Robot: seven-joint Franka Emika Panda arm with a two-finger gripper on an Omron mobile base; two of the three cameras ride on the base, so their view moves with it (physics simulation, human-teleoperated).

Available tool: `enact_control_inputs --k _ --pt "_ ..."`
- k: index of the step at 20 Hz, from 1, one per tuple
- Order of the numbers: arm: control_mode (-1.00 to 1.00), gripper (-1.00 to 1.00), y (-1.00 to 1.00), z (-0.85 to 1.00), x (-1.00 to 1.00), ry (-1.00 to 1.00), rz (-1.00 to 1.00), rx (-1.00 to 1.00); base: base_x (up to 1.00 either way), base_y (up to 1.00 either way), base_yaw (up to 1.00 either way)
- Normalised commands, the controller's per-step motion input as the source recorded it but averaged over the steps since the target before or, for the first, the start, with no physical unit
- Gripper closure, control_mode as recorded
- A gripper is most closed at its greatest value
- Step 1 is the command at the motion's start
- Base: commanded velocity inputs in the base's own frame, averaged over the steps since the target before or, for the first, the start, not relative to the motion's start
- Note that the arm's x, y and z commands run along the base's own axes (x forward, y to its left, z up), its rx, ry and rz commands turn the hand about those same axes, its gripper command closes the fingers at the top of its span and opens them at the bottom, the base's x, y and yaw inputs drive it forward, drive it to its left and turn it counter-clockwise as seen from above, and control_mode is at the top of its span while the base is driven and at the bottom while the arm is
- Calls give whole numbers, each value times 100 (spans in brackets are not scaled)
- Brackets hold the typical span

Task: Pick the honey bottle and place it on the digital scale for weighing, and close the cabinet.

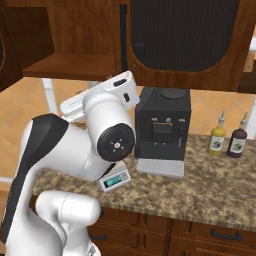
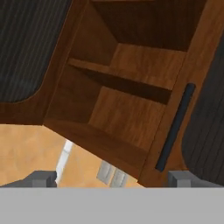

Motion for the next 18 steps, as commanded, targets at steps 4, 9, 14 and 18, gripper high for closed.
enact_control_inputs --k 4,9,14,18 --pt "-100 -100 91 -75 36 -4 -6 11 0 0 0" --pt "-100 -100 83 -57 16 -7 -6 13 0 0 0" --pt "-100 -100 84 -25 -8 -11 -4 14 0 0 0" --pt "-100 -100 91 -50 -45 -17 -1 13 0 0 0"
